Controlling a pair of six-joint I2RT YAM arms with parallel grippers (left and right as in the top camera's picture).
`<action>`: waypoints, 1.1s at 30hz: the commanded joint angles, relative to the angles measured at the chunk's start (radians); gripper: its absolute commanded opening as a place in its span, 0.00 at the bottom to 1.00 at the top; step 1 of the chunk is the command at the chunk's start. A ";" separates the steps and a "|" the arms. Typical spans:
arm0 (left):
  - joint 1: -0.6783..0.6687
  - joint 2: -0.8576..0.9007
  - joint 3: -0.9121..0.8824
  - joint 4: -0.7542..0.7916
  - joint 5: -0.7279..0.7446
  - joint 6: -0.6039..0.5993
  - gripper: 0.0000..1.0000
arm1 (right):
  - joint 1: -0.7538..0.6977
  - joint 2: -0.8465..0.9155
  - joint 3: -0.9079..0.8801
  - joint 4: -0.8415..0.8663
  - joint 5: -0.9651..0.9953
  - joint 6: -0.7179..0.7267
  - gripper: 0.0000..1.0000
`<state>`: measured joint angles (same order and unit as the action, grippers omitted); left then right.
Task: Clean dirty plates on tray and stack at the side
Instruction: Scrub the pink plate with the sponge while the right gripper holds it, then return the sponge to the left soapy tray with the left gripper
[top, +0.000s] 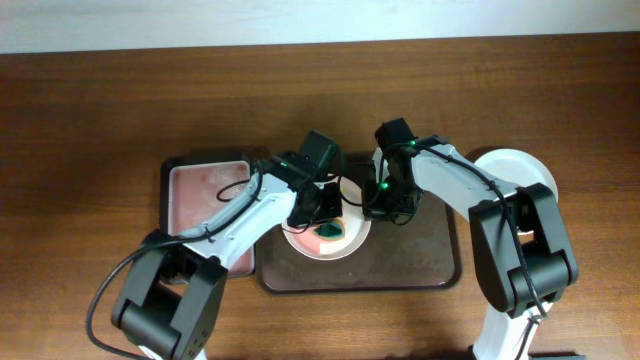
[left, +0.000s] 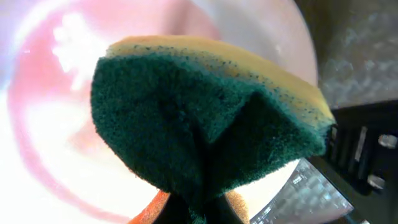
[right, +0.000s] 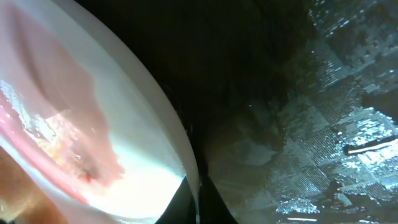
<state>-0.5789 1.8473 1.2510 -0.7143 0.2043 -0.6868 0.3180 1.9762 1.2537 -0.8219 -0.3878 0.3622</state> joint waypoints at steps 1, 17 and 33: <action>-0.028 -0.011 -0.007 0.003 -0.138 -0.087 0.00 | -0.004 0.011 -0.003 0.000 -0.002 0.021 0.04; -0.063 0.073 -0.007 0.019 -0.222 -0.166 0.00 | -0.004 0.011 -0.003 0.000 -0.002 0.021 0.04; 0.008 -0.198 0.029 -0.096 -0.361 -0.027 0.00 | -0.004 0.011 -0.003 0.001 0.020 0.021 0.12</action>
<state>-0.5819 1.6848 1.2591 -0.8055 -0.1898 -0.7773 0.3176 1.9762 1.2537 -0.8215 -0.3946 0.3714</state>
